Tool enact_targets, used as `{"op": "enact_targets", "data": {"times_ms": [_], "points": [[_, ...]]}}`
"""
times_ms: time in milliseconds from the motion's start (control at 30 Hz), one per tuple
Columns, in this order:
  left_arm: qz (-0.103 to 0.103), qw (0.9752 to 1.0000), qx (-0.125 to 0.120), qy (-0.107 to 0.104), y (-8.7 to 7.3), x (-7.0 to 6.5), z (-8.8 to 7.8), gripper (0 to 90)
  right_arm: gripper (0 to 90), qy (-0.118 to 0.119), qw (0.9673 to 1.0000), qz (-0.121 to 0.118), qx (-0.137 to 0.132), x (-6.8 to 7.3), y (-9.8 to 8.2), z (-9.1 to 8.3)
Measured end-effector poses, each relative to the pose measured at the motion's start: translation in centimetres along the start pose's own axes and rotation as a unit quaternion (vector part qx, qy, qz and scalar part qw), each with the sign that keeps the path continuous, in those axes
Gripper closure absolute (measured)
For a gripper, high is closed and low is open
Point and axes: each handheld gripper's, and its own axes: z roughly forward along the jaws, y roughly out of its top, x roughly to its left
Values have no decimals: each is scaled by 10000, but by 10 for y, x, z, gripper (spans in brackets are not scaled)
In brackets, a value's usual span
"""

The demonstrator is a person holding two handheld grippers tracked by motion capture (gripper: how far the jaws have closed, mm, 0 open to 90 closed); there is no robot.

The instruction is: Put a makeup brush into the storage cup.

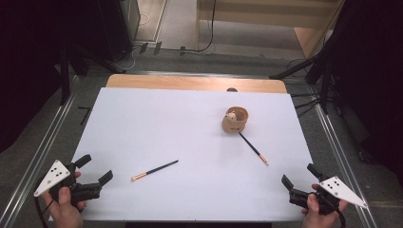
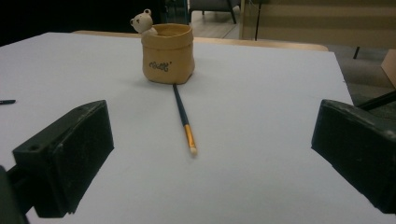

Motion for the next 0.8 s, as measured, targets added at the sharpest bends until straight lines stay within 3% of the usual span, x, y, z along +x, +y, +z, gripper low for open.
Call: {"op": "enact_targets", "data": {"times_ms": [533, 667, 800], "points": [[17, 10000, -19, -47, 1, -1, 1, 0, 0, 10, 10000, -1, 84, 3, 1, -2], [12, 10000, -48, -21, 1, -1, -2, 0, 7, 69, 9998, -127, 121, 8, 9, 1], [20, 10000, -37, -3, 1, -1, -3, 0, 11, 122, 9999, -74, 63, 9, 16, 3]]}}
